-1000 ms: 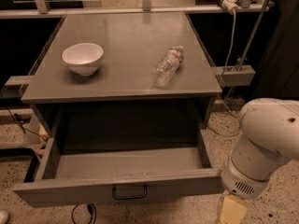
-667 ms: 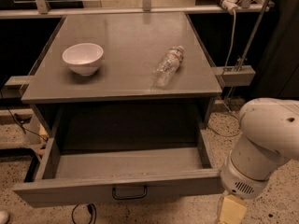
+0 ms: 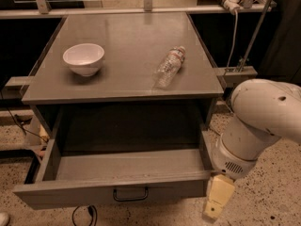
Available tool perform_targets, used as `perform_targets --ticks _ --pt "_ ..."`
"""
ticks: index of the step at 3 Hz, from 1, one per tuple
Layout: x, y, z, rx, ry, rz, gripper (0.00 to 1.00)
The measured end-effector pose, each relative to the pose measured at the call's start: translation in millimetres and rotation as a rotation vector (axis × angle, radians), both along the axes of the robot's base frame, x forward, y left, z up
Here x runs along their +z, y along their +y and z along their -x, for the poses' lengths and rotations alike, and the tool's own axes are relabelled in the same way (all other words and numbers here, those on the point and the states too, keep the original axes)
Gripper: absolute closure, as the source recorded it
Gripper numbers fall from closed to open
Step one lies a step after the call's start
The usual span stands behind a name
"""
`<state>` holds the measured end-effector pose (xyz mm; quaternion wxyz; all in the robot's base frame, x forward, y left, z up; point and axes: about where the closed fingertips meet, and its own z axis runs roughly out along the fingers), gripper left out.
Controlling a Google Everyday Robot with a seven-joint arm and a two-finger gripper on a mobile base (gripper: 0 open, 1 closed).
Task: Open top drawer
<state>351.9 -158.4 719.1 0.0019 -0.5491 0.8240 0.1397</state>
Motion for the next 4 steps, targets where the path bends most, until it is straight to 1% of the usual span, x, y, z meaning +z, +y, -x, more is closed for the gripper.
perform_targets --ticks 1,2,3,4 --pt "-20 7 -5 0.002 0.048 -0.007 0.0" --pt "-42 8 10 -0.007 0.126 -0.008 0.0" --pt "-38 8 10 -0.008 0.127 -0.008 0.0" --pt "-37 4 22 -0.023 0.154 -0.012 0.0"
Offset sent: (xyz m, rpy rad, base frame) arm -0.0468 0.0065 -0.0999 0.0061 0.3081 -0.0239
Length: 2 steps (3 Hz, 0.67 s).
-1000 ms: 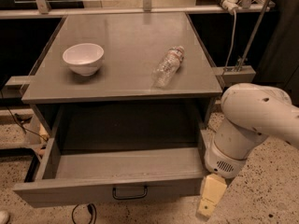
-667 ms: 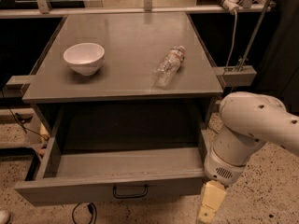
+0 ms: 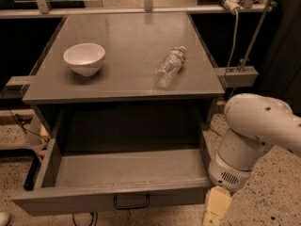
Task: Open top drawer
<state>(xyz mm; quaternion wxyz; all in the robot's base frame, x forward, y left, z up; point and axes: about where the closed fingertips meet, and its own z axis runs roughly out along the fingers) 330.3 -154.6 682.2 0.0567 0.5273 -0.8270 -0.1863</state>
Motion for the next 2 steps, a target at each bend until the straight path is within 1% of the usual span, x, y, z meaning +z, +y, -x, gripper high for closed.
perform_targets --ticks 1,2 --pt "4 0 0 0.0 0.0 0.0 0.0" --pt "10 -8 28 -0.017 0.038 -0.019 0.0"
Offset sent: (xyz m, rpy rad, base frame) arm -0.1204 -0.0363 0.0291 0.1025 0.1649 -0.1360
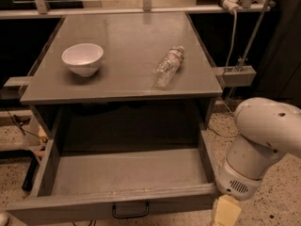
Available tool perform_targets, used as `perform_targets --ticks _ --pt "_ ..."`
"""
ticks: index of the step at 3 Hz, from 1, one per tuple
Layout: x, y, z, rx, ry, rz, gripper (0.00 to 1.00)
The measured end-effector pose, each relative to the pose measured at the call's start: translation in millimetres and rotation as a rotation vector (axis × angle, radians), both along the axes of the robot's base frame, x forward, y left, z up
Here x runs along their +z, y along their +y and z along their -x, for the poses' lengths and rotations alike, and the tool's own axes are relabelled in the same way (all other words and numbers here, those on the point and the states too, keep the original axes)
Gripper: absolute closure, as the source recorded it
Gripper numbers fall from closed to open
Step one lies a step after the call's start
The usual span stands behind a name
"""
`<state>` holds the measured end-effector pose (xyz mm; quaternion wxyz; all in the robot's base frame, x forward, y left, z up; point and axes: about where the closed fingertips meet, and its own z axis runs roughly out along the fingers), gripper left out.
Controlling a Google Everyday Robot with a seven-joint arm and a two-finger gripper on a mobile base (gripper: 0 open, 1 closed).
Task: Open top drawer
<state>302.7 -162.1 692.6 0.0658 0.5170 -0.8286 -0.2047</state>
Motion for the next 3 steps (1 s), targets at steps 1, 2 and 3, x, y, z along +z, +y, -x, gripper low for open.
perform_targets --ticks 1,2,3 --pt "0 0 0 0.0 0.0 0.0 0.0" --pt "8 -12 31 -0.046 0.033 -0.023 0.0" --pt "8 -12 30 -0.046 0.033 -0.023 0.0"
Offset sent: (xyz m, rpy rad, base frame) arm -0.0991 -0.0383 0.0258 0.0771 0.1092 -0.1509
